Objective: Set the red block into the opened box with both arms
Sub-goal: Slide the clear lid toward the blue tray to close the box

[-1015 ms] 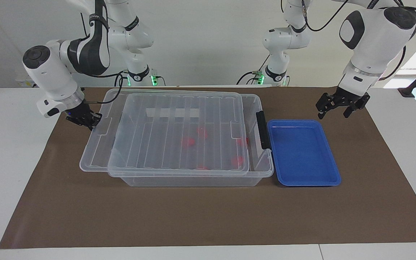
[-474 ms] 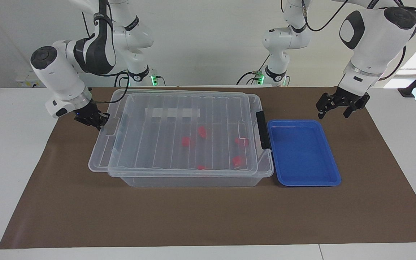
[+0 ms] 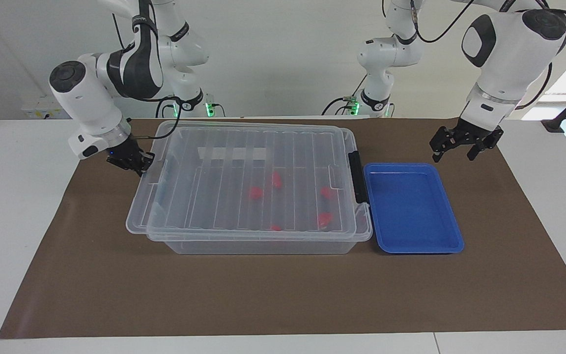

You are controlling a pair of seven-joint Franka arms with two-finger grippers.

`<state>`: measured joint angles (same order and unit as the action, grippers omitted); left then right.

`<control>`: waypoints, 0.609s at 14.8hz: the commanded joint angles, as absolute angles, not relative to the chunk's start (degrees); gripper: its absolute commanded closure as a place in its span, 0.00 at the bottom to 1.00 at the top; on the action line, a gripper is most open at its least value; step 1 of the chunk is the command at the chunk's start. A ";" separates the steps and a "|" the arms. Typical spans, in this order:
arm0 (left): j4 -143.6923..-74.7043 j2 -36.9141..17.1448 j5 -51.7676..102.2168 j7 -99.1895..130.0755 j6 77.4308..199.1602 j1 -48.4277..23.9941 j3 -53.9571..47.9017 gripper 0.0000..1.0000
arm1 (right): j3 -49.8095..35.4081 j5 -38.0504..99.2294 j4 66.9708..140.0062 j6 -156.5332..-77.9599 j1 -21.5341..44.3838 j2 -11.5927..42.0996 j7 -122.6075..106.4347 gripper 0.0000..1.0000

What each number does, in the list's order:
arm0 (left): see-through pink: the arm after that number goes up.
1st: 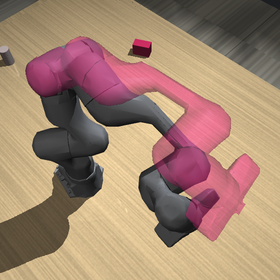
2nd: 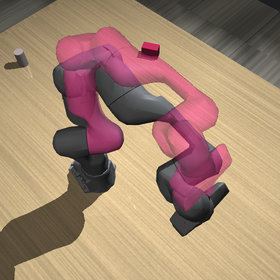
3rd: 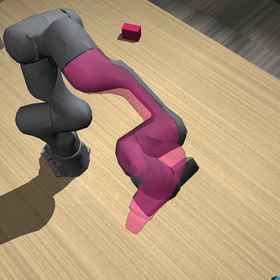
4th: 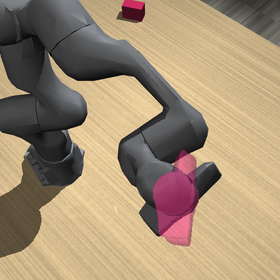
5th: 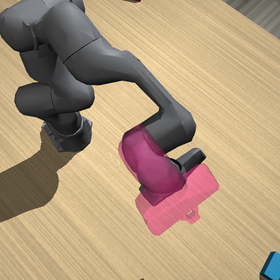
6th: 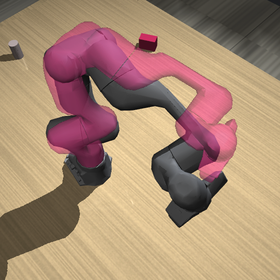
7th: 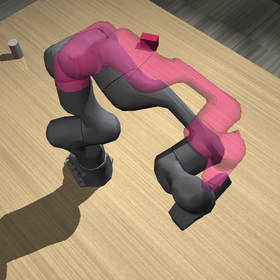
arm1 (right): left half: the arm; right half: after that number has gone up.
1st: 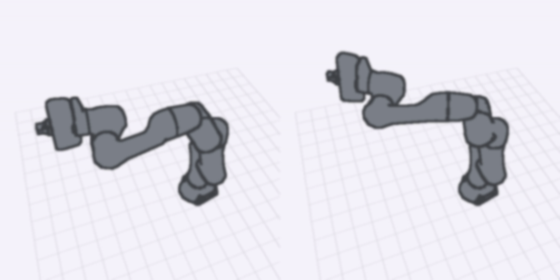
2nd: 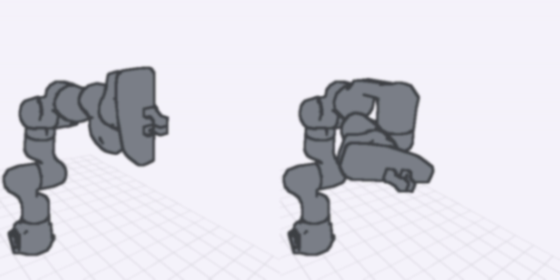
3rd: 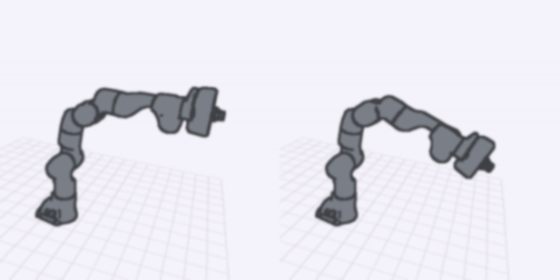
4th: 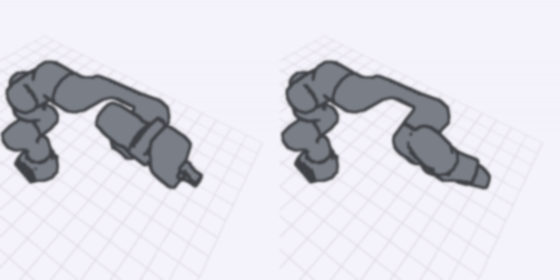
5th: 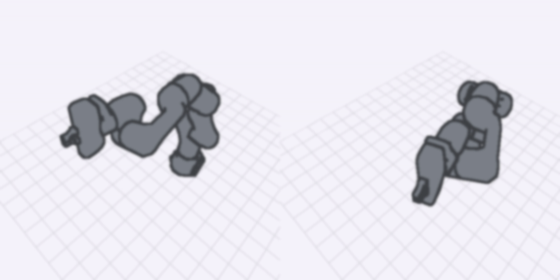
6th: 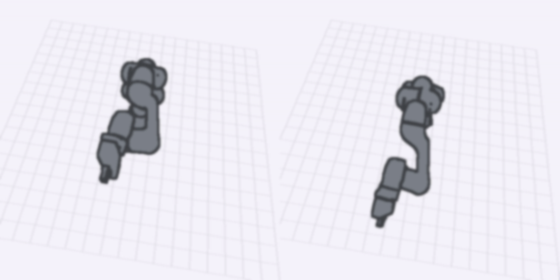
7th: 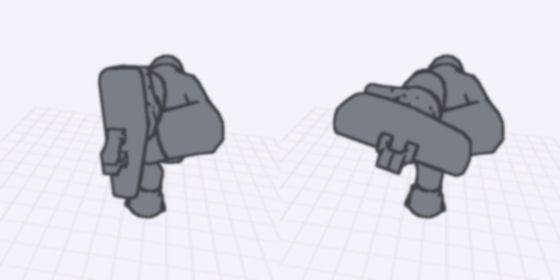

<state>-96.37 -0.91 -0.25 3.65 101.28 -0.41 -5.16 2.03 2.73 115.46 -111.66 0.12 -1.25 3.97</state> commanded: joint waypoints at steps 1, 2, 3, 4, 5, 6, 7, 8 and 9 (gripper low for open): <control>-96.68 -0.09 -0.18 2.90 100.55 0.18 -5.45 0.00 | 1.23 3.78 117.25 -112.24 0.18 -2.37 5.45 1.00; -96.68 -0.09 -0.18 2.90 100.55 0.18 -5.45 0.00 | 1.14 3.78 117.25 -112.24 0.18 -2.37 5.71 1.00; -96.68 -0.09 -0.18 2.90 100.55 0.18 -5.45 0.00 | 0.62 3.78 117.25 -112.24 0.18 -2.37 6.06 1.00; -96.68 -0.09 -0.18 2.90 100.55 0.18 -5.45 0.00 | 0.53 3.78 117.25 -112.24 0.18 -2.37 6.24 1.00; -96.68 -0.09 -0.18 2.90 100.55 0.18 -5.45 0.00 | 0.53 3.78 117.25 -112.24 0.18 -2.37 6.24 1.00; -96.68 -0.09 -0.18 2.90 100.55 0.18 -5.45 0.00 | 0.53 3.78 117.25 -112.24 0.09 -2.37 6.24 1.00; -96.68 -0.09 -0.18 2.90 100.55 0.18 -5.54 0.00 | 0.53 3.78 117.25 -112.24 0.09 -2.37 6.15 1.00; -96.68 -0.09 -0.18 2.90 100.55 0.18 -5.54 0.00 | 0.53 3.78 117.07 -112.15 0.09 -2.37 5.98 1.00; -96.68 -0.09 -0.18 2.90 100.55 0.18 -5.45 0.00 | 0.53 3.78 116.98 -112.15 0.09 -2.29 5.80 1.00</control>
<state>-96.37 -0.91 -0.25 3.65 101.28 -0.41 -5.16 0.99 2.75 115.49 -111.66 0.17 -1.26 5.09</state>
